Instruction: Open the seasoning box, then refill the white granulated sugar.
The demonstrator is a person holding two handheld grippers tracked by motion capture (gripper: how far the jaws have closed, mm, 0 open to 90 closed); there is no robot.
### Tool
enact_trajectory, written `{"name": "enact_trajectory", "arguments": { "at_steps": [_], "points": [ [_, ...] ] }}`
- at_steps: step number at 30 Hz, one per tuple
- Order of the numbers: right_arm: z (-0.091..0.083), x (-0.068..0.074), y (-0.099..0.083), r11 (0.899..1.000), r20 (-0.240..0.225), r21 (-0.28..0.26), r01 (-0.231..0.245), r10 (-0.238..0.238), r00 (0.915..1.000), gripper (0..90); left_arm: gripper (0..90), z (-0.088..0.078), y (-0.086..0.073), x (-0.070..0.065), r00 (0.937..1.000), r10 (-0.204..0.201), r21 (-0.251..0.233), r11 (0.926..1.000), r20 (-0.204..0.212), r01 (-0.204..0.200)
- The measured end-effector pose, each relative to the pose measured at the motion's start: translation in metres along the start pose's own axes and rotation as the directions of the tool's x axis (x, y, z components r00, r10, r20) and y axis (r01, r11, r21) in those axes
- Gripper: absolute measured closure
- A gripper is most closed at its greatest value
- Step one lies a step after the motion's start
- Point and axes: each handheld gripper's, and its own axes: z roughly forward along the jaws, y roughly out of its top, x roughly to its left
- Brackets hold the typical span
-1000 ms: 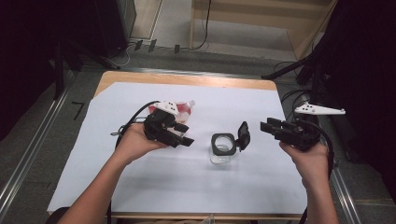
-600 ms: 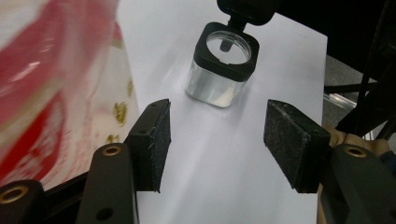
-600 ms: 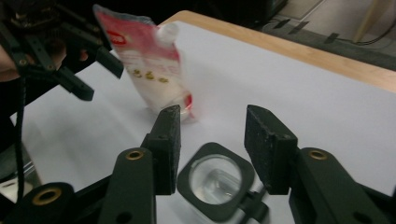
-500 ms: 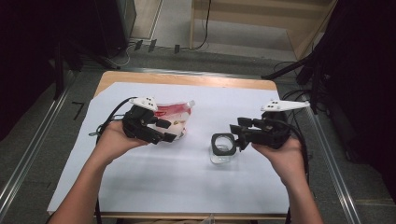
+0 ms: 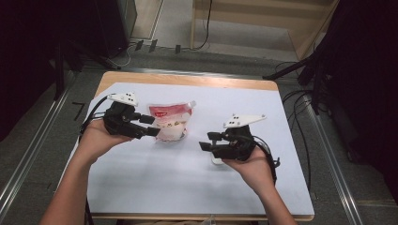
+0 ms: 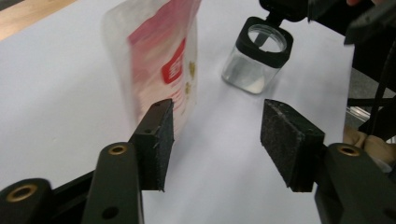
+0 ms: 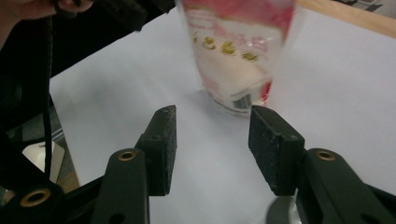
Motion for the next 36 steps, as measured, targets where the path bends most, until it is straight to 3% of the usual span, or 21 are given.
{"name": "enact_trajectory", "arguments": {
  "at_steps": [7, 17, 21, 26, 28, 36],
  "points": [
    [0.025, 0.007, -0.016, 0.999, -0.037, 0.040, -0.004, 0.006, 0.9993, 51.4, 47.4, -0.003, -0.008, 0.009, 0.9990, -0.041, -0.007, 0.9992, -0.020, 0.041],
    [0.045, 0.017, -0.029, 0.997, -0.061, 0.069, 0.028, -0.024, 0.9978, 49.5, 48.1, -0.012, -0.019, 0.023, 0.9965, -0.044, -0.012, 0.9990, -0.071, 0.044],
    [0.052, 0.022, -0.035, 0.996, -0.056, 0.076, 0.049, -0.045, 0.9974, 49.2, 54.4, -0.011, -0.021, 0.035, 0.9967, -0.058, -0.016, 0.9983, -0.056, 0.057],
    [0.060, 0.025, -0.040, 0.994, -0.065, 0.087, 0.060, -0.055, 0.9964, 49.4, 48.8, -0.006, -0.018, 0.045, 0.9971, -0.042, -0.029, 0.9988, -0.064, 0.040],
    [0.063, 0.027, -0.042, 0.994, -0.063, 0.098, 0.055, -0.049, 0.9968, 49.4, 48.8, -0.002, -0.015, 0.046, 0.9982, -0.040, -0.044, 0.9983, -0.045, 0.038],
    [0.073, 0.028, -0.050, 0.993, -0.092, 0.115, 0.032, -0.022, 0.9956, 50.5, 53.0, 0.020, -0.003, 0.042, 1.0000, -0.005, -0.010, 0.9999, 0.001, 0.005]
  ]
}}
